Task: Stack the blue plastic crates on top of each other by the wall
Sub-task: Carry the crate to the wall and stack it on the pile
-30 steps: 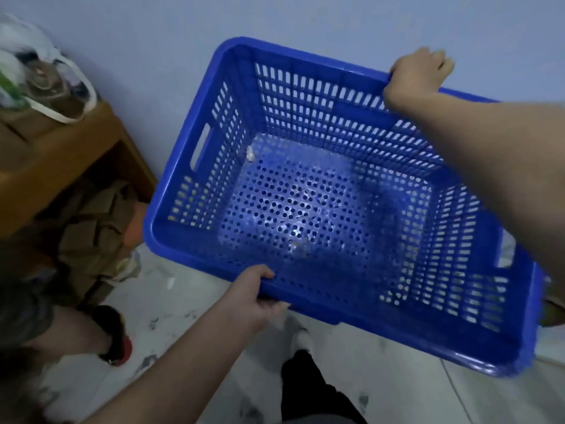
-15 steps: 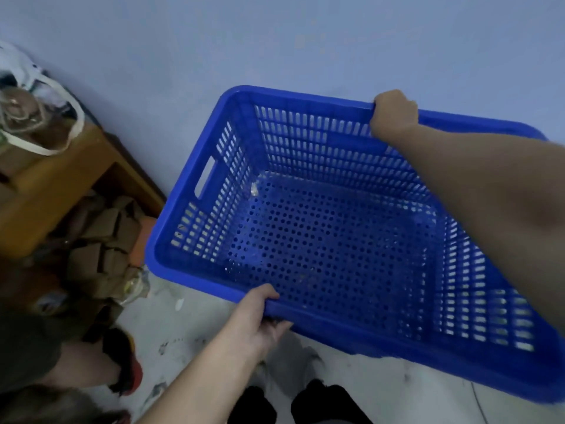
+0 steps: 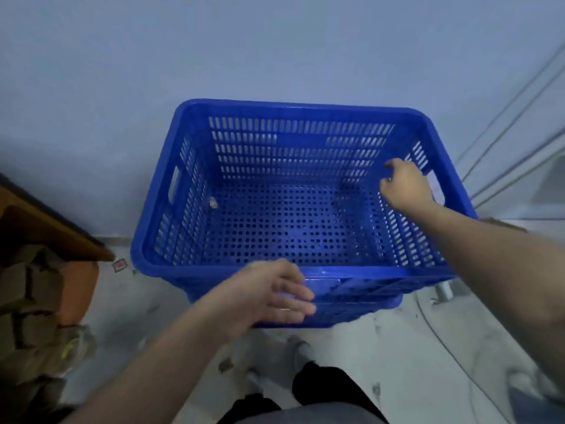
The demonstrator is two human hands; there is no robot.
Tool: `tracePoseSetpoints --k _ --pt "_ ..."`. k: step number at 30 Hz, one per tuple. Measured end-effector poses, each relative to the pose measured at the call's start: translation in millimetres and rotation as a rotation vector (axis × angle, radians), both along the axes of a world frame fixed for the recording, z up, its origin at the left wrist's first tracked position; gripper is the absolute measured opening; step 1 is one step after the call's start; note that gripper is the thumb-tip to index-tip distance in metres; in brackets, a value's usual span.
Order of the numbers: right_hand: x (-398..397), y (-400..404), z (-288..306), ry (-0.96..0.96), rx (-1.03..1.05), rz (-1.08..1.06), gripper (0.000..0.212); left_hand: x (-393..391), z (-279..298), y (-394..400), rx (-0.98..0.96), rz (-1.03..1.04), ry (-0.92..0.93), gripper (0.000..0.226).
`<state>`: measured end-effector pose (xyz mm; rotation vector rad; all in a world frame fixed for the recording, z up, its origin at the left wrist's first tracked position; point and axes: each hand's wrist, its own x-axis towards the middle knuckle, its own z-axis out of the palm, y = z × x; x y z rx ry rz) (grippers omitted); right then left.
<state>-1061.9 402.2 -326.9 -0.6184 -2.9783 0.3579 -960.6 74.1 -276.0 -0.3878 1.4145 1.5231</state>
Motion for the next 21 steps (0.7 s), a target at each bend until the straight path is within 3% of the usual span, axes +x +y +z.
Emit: tracePoseSetpoints --k 2,4,6,10,16,21 --pt "37 21 -2 0.019 0.141 -0.1 0.048 -32 -3 -21 -0.324 0.034 0.513 0.013" --pt "70 34 -4 0.021 0.192 -0.197 0.054 -65 -15 -44 -0.695 -0.043 0.949 0.029" --pt "97 42 -6 -0.008 0.149 -0.28 0.058 -89 -36 -69 -0.991 -0.166 1.126 0.05" --pt "129 49 -7 -0.003 -0.07 -0.433 0.049 -99 -69 -105 -1.263 -0.338 1.083 0.068" --pt "136 53 -8 0.063 -0.245 -0.62 0.038 -90 -67 -107 -1.264 0.003 0.972 0.071" --pt "133 57 -6 0.124 -0.398 -0.715 0.025 -97 -57 -112 -1.186 0.235 0.807 0.047"
